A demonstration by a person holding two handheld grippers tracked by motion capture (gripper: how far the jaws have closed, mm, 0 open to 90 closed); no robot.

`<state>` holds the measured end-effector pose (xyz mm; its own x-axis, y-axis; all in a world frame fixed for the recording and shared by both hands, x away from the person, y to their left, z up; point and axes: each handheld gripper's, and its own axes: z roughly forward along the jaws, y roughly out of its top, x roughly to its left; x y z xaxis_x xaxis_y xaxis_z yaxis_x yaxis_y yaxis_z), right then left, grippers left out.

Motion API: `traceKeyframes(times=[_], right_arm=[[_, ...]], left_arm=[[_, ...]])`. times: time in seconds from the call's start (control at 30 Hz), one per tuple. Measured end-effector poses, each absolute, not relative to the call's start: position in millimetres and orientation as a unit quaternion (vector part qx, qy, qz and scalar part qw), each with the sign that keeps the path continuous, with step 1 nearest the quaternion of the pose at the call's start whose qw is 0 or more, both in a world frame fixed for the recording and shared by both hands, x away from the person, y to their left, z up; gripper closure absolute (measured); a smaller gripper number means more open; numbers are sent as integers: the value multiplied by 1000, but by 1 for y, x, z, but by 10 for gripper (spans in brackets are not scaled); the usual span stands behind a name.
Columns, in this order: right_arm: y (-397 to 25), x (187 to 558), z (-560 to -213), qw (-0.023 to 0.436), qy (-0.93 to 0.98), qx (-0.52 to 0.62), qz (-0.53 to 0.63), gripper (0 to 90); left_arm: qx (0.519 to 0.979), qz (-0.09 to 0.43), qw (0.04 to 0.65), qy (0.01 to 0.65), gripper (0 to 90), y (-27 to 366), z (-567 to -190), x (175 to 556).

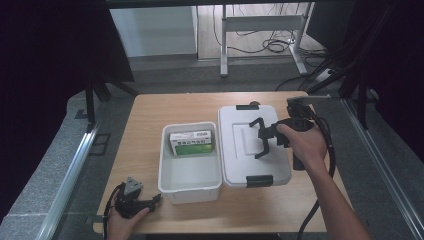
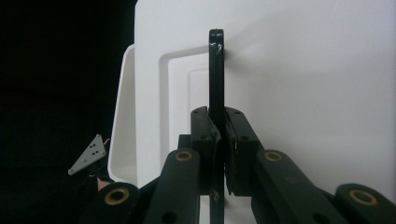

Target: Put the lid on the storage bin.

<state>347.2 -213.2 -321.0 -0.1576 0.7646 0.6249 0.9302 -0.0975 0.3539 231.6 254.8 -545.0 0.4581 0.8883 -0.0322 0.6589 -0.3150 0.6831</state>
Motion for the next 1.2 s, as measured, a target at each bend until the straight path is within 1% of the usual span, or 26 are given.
traceKeyframes(times=[1.2], right_arm=[[-139, 358, -310, 127, -695, -609, -360, 837]], left_arm=[[792, 178, 322, 487, 128, 255, -545, 232]])
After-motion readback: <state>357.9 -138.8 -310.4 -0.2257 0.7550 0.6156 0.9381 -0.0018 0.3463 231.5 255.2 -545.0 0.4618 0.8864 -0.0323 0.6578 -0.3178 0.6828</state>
